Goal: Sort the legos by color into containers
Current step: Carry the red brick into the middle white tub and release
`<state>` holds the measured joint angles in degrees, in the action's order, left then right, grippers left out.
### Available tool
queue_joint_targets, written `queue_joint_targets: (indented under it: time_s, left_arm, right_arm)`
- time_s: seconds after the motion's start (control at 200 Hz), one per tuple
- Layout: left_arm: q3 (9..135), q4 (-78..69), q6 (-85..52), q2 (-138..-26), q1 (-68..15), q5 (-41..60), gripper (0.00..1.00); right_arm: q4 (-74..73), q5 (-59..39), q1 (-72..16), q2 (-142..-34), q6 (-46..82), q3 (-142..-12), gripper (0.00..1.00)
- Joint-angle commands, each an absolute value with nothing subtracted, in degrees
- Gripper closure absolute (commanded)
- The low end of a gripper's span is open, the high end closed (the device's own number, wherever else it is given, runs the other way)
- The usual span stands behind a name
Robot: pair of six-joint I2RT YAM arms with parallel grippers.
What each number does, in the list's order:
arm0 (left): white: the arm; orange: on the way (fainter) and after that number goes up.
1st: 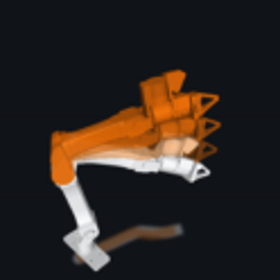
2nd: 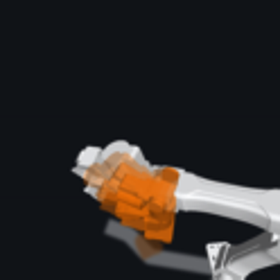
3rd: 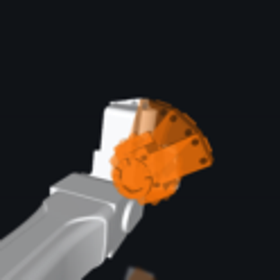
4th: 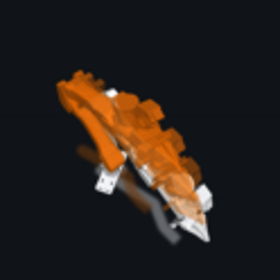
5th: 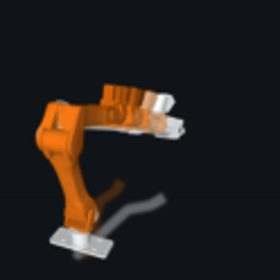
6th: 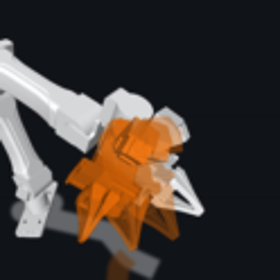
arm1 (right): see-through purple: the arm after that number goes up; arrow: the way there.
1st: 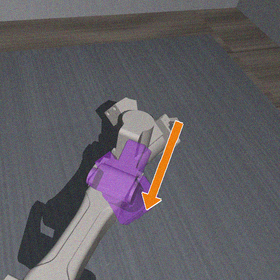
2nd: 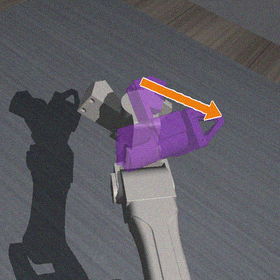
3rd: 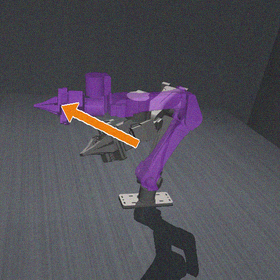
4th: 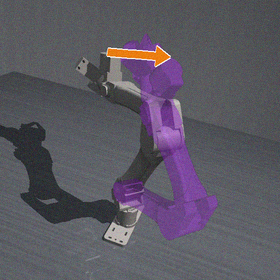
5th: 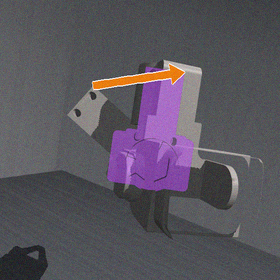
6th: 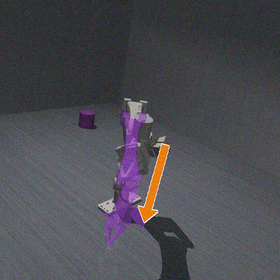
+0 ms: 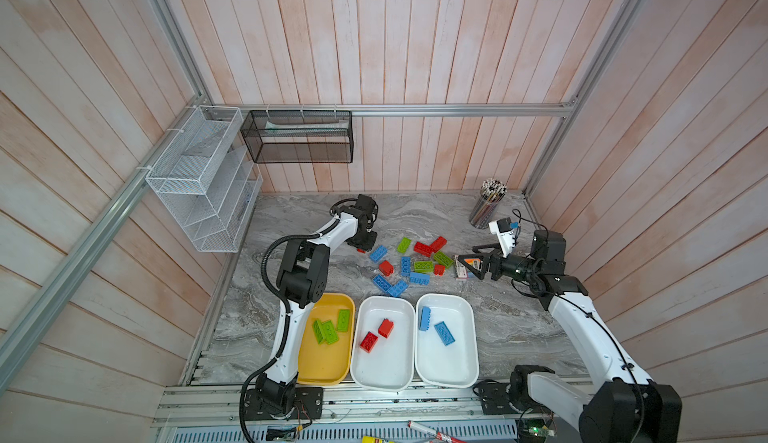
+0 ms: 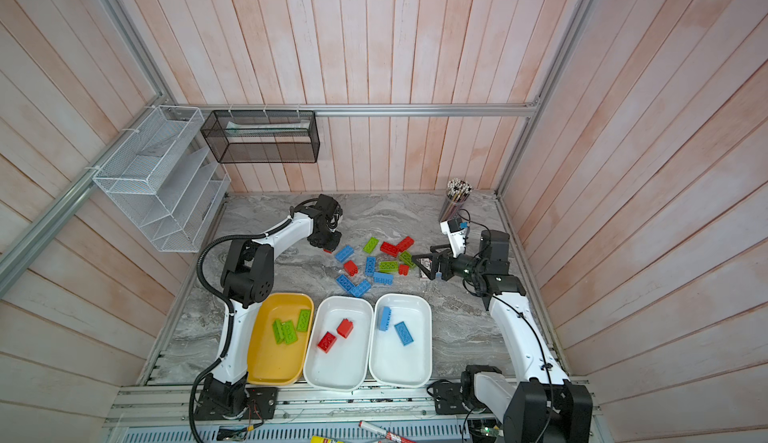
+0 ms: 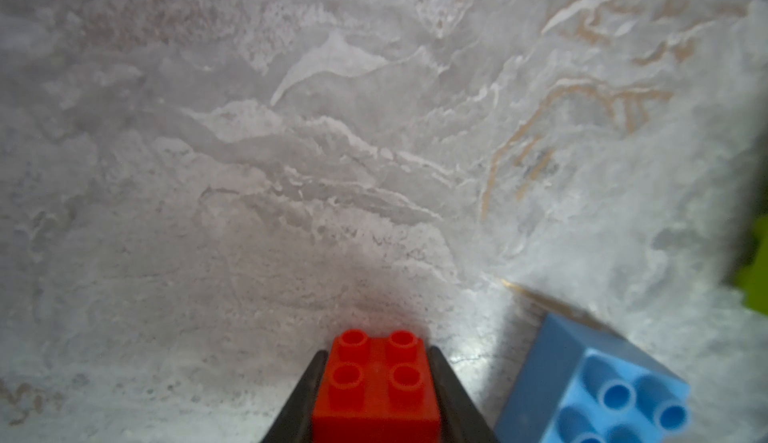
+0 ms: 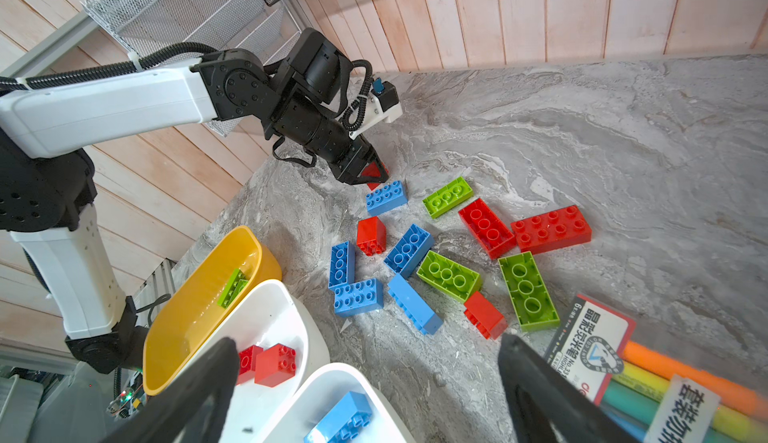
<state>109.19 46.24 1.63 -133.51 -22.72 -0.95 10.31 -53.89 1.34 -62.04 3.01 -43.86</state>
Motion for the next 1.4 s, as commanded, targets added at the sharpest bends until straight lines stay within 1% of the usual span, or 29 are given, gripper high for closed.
queue_joint_targets:
  time_s: [0.0, 0.025, 0.065, 0.255, 0.33, 0.47, 0.625, 0.75, 0.95, 1.135, 1.195, 1.3, 1.395]
  left_arm:
    - [109.95, 47.49, 1.86, -133.30, -22.74, -0.59, 0.73]
    - [109.95, 47.83, 1.70, -132.75, -22.76, -0.39, 0.76]
    - [110.00, 48.57, 1.26, -131.85, -22.81, -0.10, 0.79]
    - [108.15, 53.02, -2.63, -122.47, -24.47, 2.53, 0.79]
    - [103.51, 53.36, -4.04, -116.78, -26.46, 3.64, 0.79]
    - [93.26, 54.72, -11.29, -105.85, -30.85, 6.28, 0.78]
    - [79.13, 53.63, -19.04, -93.11, -38.13, 10.51, 0.78]
    - [69.05, 52.51, -25.19, -85.32, -42.89, 10.01, 0.77]
    - [58.31, 45.72, -32.68, -81.32, -46.32, 10.50, 0.78]
    - [55.81, 44.41, -34.89, -83.69, -47.29, 3.61, 0.78]
    - [54.95, 42.75, -35.55, -83.49, -47.60, 2.79, 0.75]
    - [54.88, 40.84, -35.05, -81.64, -47.90, 5.98, 0.62]
    - [56.94, 44.25, -33.40, -81.00, -47.76, 7.71, 0.53]
  right_arm:
    - [10.47, -54.55, 1.75, -62.38, 2.82, -43.94, 0.02]
    - [10.46, -54.55, 1.72, -62.37, 2.83, -44.02, 0.02]
    - [10.49, -54.66, 1.76, -62.34, 2.86, -44.08, 0.02]
    - [9.41, -55.76, 1.76, -62.32, 4.11, -43.78, 0.02]
    - [8.44, -56.92, 1.69, -62.09, 5.19, -43.18, 0.02]
    - [8.37, -57.55, 1.67, -61.70, 5.54, -43.12, 0.02]
    - [8.87, -57.74, 1.58, -61.65, 5.30, -43.07, 0.02]
    - [9.59, -57.48, 1.44, -61.78, 4.62, -43.33, 0.02]
    - [9.64, -57.55, 0.88, -62.65, 4.30, -43.98, 0.02]
    - [10.57, -56.82, 0.54, -62.56, 3.70, -44.73, 0.02]
    - [10.86, -56.82, 0.52, -62.33, 3.38, -44.74, 0.02]
    - [11.04, -56.51, 0.52, -61.79, 3.30, -44.52, 0.02]
    - [11.13, -56.43, 0.52, -61.70, 3.17, -44.47, 0.02]
